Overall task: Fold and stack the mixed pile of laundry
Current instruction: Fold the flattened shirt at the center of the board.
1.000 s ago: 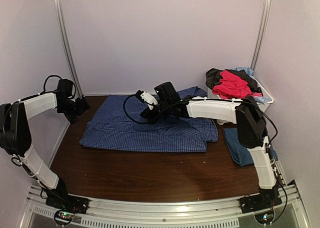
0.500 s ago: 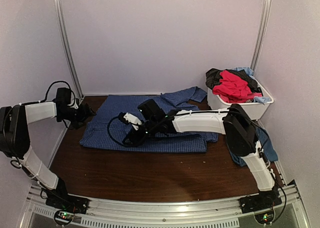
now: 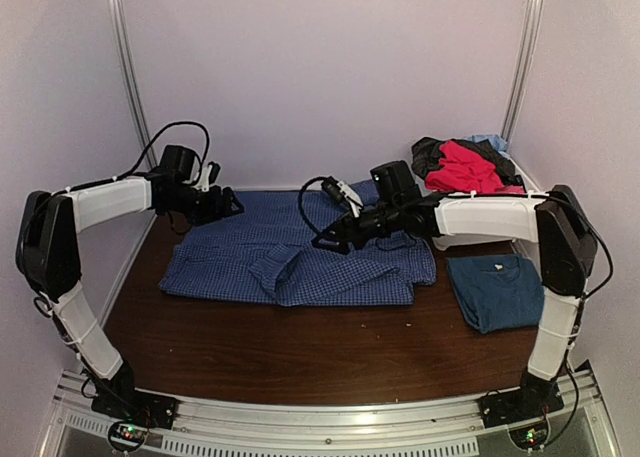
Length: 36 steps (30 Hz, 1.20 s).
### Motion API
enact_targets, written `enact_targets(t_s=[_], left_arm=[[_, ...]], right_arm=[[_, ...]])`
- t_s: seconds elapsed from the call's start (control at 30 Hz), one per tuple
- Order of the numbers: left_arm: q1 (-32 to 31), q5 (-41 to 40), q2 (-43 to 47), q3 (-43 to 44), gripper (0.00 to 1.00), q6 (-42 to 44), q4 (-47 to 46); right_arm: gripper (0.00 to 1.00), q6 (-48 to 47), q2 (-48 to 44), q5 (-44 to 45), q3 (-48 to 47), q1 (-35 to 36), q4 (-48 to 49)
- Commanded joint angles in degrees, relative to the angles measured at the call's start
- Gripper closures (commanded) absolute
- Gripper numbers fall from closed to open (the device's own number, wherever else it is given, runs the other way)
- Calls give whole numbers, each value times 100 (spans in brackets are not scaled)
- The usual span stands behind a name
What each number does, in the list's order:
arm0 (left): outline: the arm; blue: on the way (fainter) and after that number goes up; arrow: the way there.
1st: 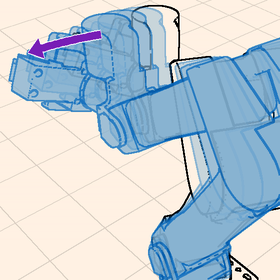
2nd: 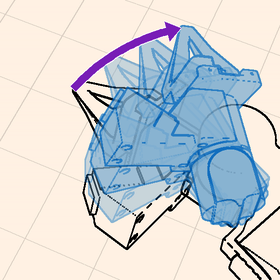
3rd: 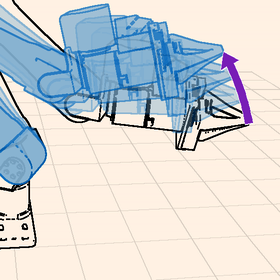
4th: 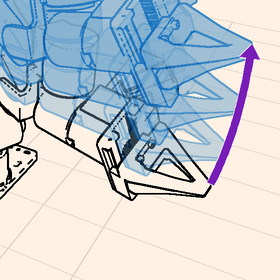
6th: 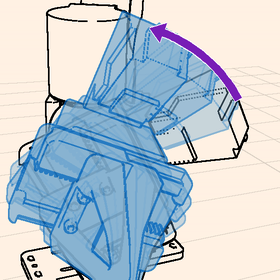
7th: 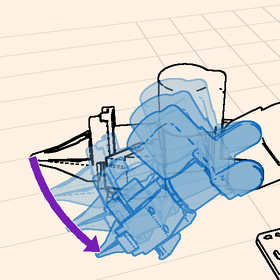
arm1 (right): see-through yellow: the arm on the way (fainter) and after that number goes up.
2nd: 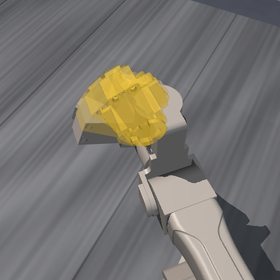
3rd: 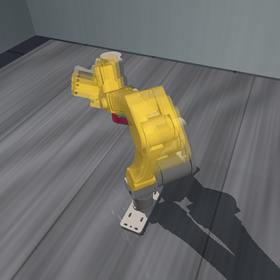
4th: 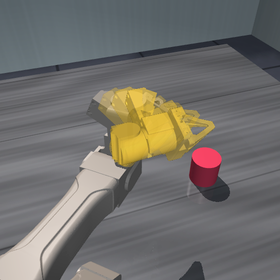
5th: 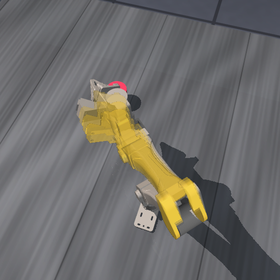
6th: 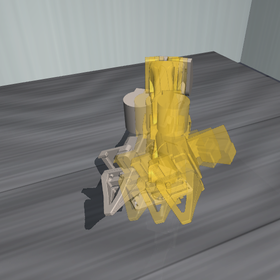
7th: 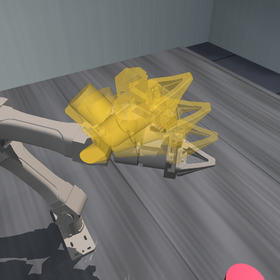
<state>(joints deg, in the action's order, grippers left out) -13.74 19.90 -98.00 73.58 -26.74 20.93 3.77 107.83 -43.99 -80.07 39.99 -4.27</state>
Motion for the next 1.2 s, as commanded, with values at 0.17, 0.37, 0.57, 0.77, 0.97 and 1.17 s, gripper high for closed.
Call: enact_targets(t_s=[0.17, 0.37, 0.57, 0.77, 0.97, 1.17], left_arm=[[-121, -581, 48, -182, 22, -80, 131], [-116, -908, 426, -476, 20, -137, 128], [-105, -988, 551, -546, 19, -142, 98], [-85, -984, 587, -681, 19, -195, -31], [-76, -974, 597, -771, 19, -241, -140], [-59, -961, 594, -837, 19, -288, -238]], right_arm=[[37, 2620, 1200, 287, -1141, -50, 25], [34, 3393, 2120, 430, -2231, 51, -617], [41, 3585, 2751, 484, -2934, 159, -1014], [43, 3728, 3107, 618, -3147, 210, -1199], [40, 3692, 2996, 899, -2916, 238, -1348], [78, 3803, 3003, 778, -2939, 146, -1004]])
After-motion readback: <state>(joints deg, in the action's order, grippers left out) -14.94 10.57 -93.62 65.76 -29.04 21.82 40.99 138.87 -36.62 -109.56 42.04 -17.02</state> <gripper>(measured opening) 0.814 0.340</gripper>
